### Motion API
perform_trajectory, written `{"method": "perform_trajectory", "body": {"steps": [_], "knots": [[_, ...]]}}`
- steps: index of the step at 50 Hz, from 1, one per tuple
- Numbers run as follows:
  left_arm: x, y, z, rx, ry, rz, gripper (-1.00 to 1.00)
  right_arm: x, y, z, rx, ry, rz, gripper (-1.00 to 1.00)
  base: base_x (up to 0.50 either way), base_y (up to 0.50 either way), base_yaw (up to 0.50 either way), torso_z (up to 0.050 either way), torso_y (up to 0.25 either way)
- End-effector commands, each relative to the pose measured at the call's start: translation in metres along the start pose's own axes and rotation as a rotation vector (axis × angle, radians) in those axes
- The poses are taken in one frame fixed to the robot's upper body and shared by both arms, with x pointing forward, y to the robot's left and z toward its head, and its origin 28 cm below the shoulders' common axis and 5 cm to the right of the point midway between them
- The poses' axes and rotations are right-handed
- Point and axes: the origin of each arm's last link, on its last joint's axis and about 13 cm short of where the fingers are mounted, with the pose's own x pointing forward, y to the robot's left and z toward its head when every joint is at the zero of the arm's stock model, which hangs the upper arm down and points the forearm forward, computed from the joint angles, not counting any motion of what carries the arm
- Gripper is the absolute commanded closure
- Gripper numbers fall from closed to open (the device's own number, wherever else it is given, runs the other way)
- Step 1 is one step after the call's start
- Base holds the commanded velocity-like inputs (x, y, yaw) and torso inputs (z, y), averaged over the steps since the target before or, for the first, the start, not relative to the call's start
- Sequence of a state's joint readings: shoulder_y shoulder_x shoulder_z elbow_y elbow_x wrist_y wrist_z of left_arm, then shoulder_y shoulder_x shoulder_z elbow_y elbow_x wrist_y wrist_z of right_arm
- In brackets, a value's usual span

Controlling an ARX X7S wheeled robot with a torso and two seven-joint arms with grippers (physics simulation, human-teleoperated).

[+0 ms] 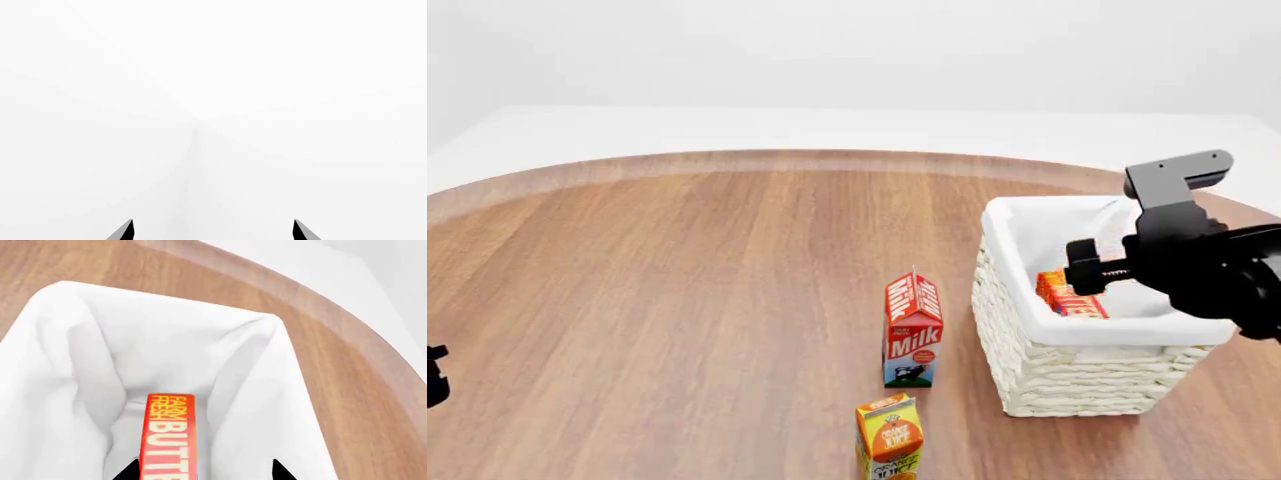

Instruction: Pick up the cream cheese box and the butter, and put them in the basket.

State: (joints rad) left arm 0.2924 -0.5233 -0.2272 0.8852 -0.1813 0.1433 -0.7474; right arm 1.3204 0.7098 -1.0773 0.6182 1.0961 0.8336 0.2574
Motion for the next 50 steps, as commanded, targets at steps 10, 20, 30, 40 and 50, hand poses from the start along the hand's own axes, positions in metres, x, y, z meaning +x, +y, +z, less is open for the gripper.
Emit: {"method": "perform_trajectory", "body": {"steps": [10,20,30,40,50], "knots": [[0.001,0.003,-0.001,0.02,-0.008,0.01,-1.0,-0.003,0.002,0.01,-0.026,-0.05,0.008,-1.0,0.0,0.0,0.0,0.0,0.0],[0.0,0.002,-0.001,0.022,-0.009,0.006,-1.0,-0.047,0.0,0.007,-0.134,-0.125,0.02,-1.0,0.0,0.0,0.0,0.0,0.0],[0.0,0.002,0.001,0.02,-0.014,0.003,-1.0,-0.105,0.003,-0.015,-0.231,-0.244,0.037,-1.0,0.0,0.0,0.0,0.0,0.0],[0.0,0.002,0.001,0.018,-0.012,0.001,-1.0,-0.146,0.004,-0.028,-0.271,-0.351,0.018,-1.0,0.0,0.0,0.0,0.0,0.0],[0.0,0.002,0.001,0.019,-0.011,0.0,-1.0,-0.185,0.006,-0.039,-0.214,-0.48,-0.013,-1.0,0.0,0.0,0.0,0.0,0.0]]}}
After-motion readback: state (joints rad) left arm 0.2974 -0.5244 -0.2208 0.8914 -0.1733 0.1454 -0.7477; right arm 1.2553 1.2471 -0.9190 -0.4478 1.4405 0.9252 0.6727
